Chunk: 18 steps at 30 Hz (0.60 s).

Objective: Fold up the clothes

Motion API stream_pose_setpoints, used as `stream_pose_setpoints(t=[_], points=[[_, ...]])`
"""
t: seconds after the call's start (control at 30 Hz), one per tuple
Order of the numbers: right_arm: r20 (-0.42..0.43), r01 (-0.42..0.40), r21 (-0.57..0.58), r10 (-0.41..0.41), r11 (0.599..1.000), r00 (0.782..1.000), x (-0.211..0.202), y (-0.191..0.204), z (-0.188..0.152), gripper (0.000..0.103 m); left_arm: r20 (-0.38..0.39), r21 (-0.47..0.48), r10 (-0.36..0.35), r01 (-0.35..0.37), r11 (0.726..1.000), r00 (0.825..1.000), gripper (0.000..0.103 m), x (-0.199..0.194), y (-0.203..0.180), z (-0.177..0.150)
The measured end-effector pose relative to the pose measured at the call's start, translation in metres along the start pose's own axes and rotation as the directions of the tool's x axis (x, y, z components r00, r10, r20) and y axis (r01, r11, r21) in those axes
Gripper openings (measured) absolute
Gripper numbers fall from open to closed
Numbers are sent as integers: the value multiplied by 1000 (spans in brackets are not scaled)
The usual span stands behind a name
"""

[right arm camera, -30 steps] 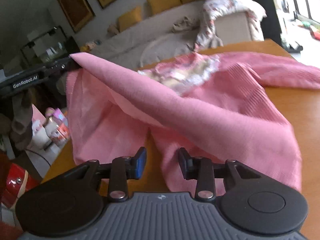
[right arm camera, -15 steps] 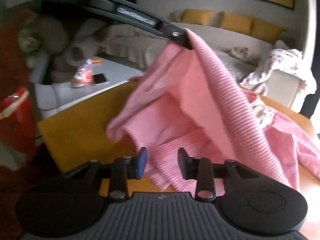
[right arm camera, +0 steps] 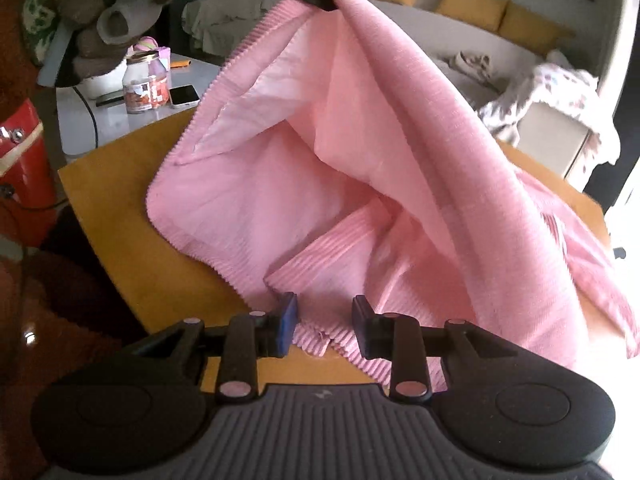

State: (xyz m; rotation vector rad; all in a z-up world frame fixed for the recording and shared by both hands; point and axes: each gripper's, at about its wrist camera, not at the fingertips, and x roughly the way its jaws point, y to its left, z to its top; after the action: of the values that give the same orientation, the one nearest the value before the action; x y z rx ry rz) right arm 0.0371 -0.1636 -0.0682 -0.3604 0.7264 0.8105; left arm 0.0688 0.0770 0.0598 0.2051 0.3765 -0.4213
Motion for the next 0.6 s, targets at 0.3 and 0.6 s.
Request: stream_pose_setpoints(t=[0.3, 0.6], points=[[83, 3, 84, -10, 996, 997, -18, -19, -1, 31, 13, -180, -323, 320, 930, 946, 58, -37, 2, -31], [-6, -70, 83, 70, 994, 997, -17, -14, -21, 40, -19, -267, -399, 380, 886, 917, 88, -45, 4, -66]])
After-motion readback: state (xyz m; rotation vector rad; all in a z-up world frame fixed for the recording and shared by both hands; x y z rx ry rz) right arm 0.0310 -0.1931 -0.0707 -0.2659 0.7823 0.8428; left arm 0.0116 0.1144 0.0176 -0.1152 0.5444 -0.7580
